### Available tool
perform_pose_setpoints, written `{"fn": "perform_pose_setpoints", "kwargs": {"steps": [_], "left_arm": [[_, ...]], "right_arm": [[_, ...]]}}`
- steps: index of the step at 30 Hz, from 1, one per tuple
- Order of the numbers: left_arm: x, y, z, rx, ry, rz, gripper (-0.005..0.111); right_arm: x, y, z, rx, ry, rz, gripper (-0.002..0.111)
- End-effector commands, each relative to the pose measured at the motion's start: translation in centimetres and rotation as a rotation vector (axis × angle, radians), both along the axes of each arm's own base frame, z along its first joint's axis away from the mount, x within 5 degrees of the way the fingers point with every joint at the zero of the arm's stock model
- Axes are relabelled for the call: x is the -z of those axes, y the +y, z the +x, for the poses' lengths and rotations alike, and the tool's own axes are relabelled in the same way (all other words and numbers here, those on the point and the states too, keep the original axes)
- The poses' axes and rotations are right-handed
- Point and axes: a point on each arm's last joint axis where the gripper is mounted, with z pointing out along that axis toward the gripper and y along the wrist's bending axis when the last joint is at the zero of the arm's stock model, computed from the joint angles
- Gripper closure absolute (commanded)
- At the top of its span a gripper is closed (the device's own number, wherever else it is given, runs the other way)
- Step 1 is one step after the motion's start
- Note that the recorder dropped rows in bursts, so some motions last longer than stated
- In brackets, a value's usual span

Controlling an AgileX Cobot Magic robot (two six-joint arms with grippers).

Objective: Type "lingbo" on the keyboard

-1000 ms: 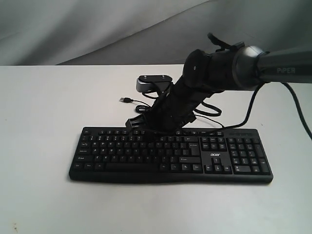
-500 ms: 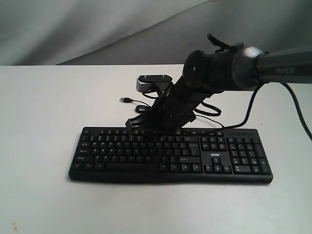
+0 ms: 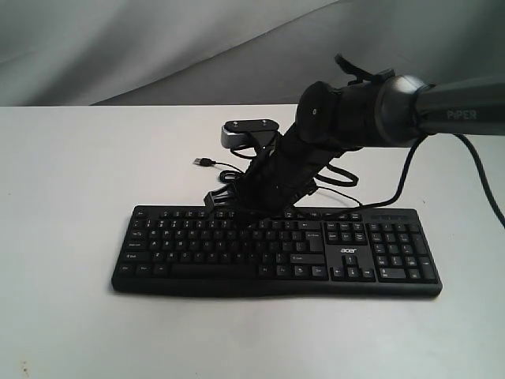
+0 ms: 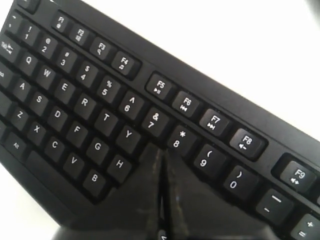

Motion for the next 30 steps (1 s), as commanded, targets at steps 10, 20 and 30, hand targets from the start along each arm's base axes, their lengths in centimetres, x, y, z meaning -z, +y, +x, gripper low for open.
{"fn": "perform_pose_setpoints", "kwargs": {"steps": [10,20,30], "left_arm": [[0.1,0.0,0.0,-0.002,-0.005,-0.011,0.106],[0.1,0.0,0.0,-0.002,-0.005,-0.011,0.106],[0.1,0.0,0.0,-0.002,-0.005,-0.011,0.106]], "right_arm": [[-0.3,0.1,0.2,-0.01,-0.023,0.001,0.108],[1.0,0.2,0.1,-0.008,0.012,-0.009,0.108],[1.2,0.2,0.2,-0.007,0.005,-0.01,0.108]]}}
